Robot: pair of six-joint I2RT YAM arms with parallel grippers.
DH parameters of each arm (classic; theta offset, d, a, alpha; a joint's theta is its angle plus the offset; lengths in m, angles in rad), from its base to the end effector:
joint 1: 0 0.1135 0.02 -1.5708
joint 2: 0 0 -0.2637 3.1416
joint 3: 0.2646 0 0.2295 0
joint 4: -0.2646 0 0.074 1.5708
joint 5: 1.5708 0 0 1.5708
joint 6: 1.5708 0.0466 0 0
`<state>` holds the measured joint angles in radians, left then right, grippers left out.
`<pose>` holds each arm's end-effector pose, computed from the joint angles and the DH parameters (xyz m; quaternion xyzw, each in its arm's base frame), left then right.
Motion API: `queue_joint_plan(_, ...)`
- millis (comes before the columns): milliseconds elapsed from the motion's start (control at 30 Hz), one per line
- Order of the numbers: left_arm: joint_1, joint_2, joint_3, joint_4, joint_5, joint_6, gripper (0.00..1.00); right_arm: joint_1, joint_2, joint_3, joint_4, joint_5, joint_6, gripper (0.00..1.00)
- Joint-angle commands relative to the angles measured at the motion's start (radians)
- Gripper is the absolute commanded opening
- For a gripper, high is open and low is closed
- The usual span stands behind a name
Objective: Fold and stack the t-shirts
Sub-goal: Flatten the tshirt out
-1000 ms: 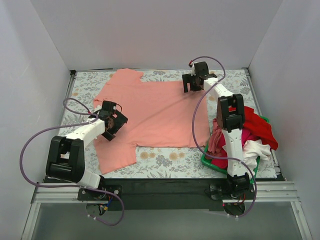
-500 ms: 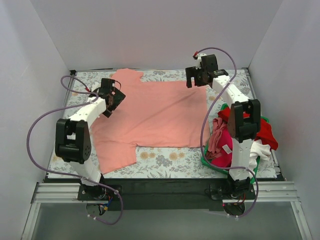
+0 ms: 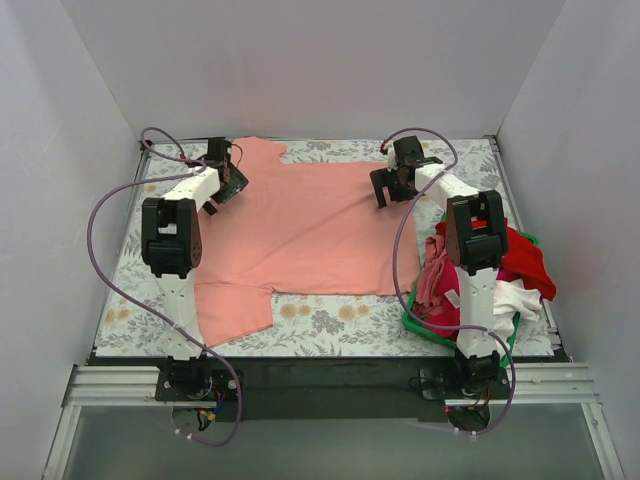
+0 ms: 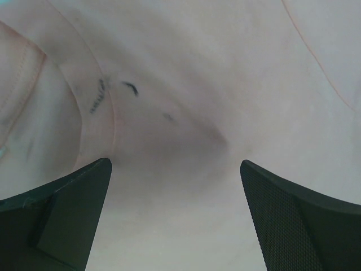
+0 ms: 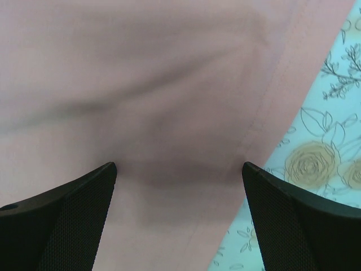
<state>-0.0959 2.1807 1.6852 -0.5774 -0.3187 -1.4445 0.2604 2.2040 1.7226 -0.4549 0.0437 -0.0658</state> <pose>0.4503 -0.0286 0.1732 -0.6280 0.7231 -0.0590 0.2817 0.4563 0.1195 0.1796 -0.1475 0.9384 0.0096 0.3124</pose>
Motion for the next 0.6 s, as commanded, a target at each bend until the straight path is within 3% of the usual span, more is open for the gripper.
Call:
queue_joint_plan(0, 0.051, 0.033, 0.065, -0.045, -0.033, 0.053, 0.98, 0.002, 0.040, 0.097, -0.007, -0.034, -0.037, 0.98)
queue_joint_plan(333, 0.150, 0.114, 0.113, -0.041, 0.029, 0.068, 0.98, 0.003, 0.138, 0.198, -0.028, -0.139, -0.089, 0.98)
queue_joint_plan(567, 0.160, 0.136, 0.156, -0.027, 0.044, 0.110, 0.98, 0.008, 0.207, 0.299, -0.033, -0.146, -0.109, 0.98)
